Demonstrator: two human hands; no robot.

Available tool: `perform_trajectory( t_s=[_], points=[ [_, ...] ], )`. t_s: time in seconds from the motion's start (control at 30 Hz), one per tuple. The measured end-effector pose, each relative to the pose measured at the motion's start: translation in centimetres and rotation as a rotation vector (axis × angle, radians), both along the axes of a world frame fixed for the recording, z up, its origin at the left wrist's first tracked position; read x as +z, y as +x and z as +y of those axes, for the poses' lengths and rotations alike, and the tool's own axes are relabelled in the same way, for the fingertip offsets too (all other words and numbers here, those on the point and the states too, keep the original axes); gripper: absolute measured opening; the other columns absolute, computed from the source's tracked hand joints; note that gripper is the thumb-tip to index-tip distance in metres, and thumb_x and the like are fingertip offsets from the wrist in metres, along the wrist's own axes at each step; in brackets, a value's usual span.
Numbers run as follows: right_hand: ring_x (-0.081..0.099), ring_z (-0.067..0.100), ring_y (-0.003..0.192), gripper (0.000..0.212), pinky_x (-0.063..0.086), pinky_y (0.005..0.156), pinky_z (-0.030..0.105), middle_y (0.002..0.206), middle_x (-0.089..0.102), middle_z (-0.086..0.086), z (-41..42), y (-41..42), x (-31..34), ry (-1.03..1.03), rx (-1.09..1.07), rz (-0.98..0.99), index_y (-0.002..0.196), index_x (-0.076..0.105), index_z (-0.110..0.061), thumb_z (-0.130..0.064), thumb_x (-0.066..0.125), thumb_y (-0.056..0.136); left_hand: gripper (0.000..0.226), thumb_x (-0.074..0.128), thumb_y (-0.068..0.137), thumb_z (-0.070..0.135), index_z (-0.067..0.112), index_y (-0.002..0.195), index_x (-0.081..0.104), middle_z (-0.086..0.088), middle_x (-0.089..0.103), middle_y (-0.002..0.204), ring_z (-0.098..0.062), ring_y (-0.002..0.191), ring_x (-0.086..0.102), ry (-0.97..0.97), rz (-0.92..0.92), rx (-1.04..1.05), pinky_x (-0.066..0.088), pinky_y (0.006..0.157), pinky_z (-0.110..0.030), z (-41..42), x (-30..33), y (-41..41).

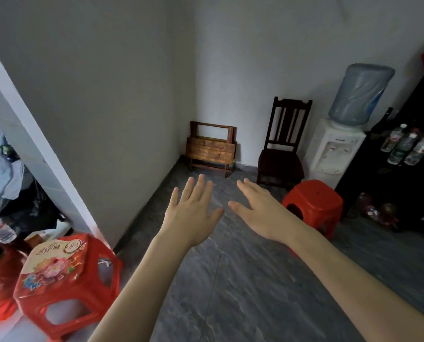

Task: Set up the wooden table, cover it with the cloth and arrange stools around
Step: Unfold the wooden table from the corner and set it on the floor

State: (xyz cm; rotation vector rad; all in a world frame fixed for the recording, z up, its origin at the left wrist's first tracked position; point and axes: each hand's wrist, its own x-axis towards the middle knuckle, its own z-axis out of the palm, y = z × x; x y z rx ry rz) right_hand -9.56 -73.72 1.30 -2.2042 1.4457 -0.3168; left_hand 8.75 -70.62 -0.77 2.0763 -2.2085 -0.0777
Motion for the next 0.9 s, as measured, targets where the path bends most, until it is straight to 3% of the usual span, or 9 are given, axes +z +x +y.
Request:
perform_trajectory(
  t_s=[0.47, 0.9],
  points=[
    [-0.006, 0.016, 0.150, 0.072, 0.006, 0.122, 0.038, 0.164, -0.004, -0.003, -16.0, 0.0, -1.7, -0.024, -0.091, 0.099, 0.157, 0.005, -0.023, -0.055, 0.034, 0.100, 0.068, 0.012, 0.100, 0.057, 0.023, 0.156, -0.004, 0.002, -0.018, 0.162, -0.017, 0.148, -0.018, 0.041, -0.001, -0.078, -0.009, 0.119, -0.046, -17.5, -1.3, 0.6],
    [-0.005, 0.021, 0.151, 0.070, 0.006, 0.122, 0.044, 0.164, -0.006, 0.001, -38.1, -5.5, -1.9, -0.235, -0.092, 0.237, 0.156, 0.003, -0.021, -0.053, 0.031, 0.101, 0.068, 0.013, 0.100, 0.058, 0.024, 0.156, -0.005, 0.001, -0.017, 0.162, -0.018, 0.148, -0.016, 0.045, -0.075, -0.046, -0.005, 0.121, -0.049, -40.0, -0.9, -4.5]
  ],
)
